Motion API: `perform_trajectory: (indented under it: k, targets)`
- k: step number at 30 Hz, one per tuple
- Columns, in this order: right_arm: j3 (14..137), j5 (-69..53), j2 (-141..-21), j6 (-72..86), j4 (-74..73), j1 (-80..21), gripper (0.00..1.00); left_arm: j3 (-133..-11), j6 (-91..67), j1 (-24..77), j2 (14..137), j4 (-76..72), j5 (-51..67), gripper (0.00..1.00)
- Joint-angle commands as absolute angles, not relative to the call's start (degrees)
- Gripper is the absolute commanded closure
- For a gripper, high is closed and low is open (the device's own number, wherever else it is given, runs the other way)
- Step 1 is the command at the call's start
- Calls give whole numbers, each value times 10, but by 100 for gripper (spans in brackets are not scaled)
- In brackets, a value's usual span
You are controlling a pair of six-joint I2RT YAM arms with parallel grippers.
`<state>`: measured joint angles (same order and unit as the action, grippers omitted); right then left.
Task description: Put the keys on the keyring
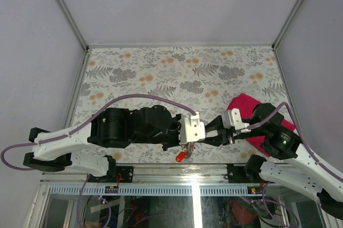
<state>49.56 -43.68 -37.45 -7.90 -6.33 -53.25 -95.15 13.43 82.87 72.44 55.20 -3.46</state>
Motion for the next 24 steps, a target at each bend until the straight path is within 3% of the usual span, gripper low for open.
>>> perform_trajectory:
  k: [1,8,18,24]
  targets:
    - [491,-452,-377,-64,-19,-535,67,-975,148,831,731,558,-50,100]
    - [489,-454,-389,-61,-9,-535,76,-974,147,830,733,557,-51,100]
    - [479,-448,-402,-62,0,-536,75,-973,143,831,730,556,-54,100]
    - [481,-443,-404,-56,6,-536,100,-970,142,831,729,556,-54,100]
